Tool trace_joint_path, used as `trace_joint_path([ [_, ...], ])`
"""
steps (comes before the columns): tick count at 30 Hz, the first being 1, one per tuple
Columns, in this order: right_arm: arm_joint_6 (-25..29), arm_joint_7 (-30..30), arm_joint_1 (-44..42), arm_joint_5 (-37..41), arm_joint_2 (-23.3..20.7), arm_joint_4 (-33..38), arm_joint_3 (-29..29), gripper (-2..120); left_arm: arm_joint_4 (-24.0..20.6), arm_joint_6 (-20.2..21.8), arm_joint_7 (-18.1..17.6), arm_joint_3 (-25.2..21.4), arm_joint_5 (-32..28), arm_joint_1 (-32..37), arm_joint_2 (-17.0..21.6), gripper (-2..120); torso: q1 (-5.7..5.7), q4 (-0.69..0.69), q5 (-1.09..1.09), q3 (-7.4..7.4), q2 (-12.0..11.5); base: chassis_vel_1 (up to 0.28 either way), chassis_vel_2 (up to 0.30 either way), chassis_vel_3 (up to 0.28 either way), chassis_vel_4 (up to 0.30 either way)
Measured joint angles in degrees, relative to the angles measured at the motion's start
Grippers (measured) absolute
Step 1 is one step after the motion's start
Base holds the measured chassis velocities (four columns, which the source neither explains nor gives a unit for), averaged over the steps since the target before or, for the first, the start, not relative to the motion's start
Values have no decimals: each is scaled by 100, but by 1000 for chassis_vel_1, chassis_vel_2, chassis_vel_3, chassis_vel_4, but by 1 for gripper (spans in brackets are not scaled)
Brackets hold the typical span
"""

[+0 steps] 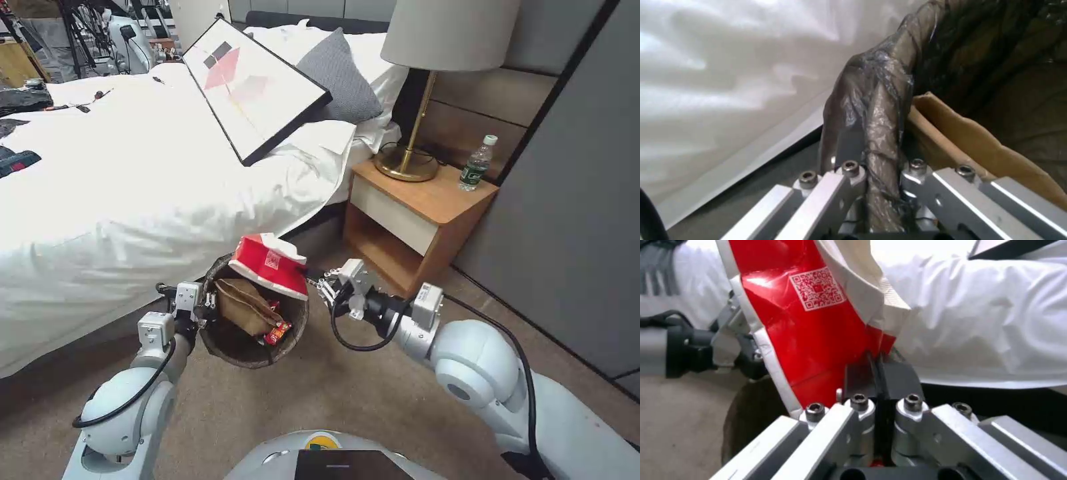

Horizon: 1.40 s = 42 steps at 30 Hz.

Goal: Pick up the trash bin, then pick up the garbage from the floor and place it into the trash bin.

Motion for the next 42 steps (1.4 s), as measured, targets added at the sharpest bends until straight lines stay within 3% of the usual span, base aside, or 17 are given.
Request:
trace_joint_path([
  [17,-93,90,592,-112,25,-375,-1010,0,11,20,-2,12,-3,-43,14,3,0,1,0,0,0,0,0,0,0],
  [42,-166,147,603,-327,247,-777,-1310,0,26,27,-9,-5,-48,-106,25,3,0,0,0,0,0,0,0,0,0],
])
